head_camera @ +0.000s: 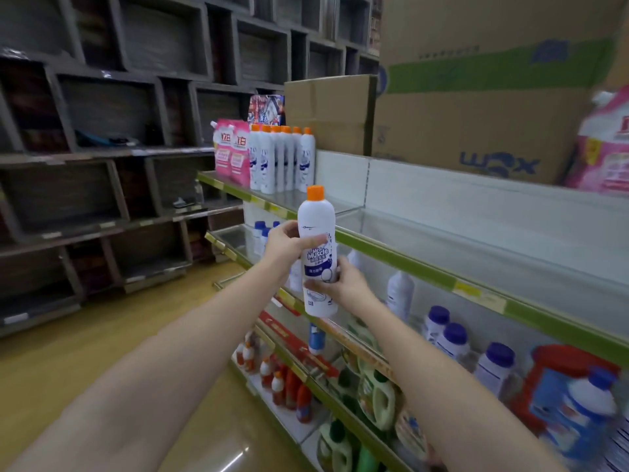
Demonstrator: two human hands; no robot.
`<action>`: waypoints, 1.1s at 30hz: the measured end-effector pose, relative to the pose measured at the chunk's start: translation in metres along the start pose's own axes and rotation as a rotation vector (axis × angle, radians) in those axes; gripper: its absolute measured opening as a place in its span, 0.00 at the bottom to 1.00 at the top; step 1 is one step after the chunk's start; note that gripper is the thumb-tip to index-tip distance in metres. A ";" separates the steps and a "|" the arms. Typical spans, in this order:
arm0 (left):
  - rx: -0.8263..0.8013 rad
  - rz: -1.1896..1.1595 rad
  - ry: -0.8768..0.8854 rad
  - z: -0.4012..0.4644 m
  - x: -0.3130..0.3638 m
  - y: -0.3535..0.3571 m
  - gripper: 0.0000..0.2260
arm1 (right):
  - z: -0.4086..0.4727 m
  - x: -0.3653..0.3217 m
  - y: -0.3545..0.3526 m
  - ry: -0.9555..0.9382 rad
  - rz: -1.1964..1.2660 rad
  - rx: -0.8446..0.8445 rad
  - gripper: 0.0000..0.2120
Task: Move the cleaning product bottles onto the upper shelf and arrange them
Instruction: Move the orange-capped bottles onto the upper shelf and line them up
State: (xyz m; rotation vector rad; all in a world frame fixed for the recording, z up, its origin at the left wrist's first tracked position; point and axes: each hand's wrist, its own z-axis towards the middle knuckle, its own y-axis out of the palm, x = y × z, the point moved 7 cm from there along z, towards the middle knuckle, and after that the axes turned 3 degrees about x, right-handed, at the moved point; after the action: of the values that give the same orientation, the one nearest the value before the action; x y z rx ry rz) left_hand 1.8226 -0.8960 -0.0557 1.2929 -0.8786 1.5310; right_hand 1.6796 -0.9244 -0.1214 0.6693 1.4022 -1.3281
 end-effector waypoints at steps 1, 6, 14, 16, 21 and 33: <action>-0.005 -0.002 0.010 0.009 0.005 -0.009 0.17 | 0.010 -0.007 0.007 -0.015 -0.001 0.016 0.27; -0.043 0.049 0.100 0.055 0.032 -0.040 0.21 | 0.063 -0.033 0.037 -0.083 -0.047 0.064 0.30; -0.027 0.030 0.196 0.149 0.051 -0.056 0.22 | 0.159 -0.066 0.040 -0.127 -0.101 0.131 0.28; -0.018 0.017 0.222 0.179 0.055 -0.055 0.20 | 0.190 -0.072 0.039 -0.155 -0.119 0.181 0.27; -0.003 0.003 0.270 0.262 0.063 -0.052 0.22 | 0.269 -0.090 0.037 -0.224 -0.197 0.231 0.23; -0.086 0.174 0.260 0.442 0.030 -0.024 0.28 | 0.452 -0.044 0.035 -0.113 -0.327 0.236 0.25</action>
State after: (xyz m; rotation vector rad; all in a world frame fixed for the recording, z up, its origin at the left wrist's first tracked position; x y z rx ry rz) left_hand 1.9883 -1.2915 0.0585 0.9494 -0.8947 1.7315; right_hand 1.8607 -1.3308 -0.0219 0.5226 1.3121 -1.7820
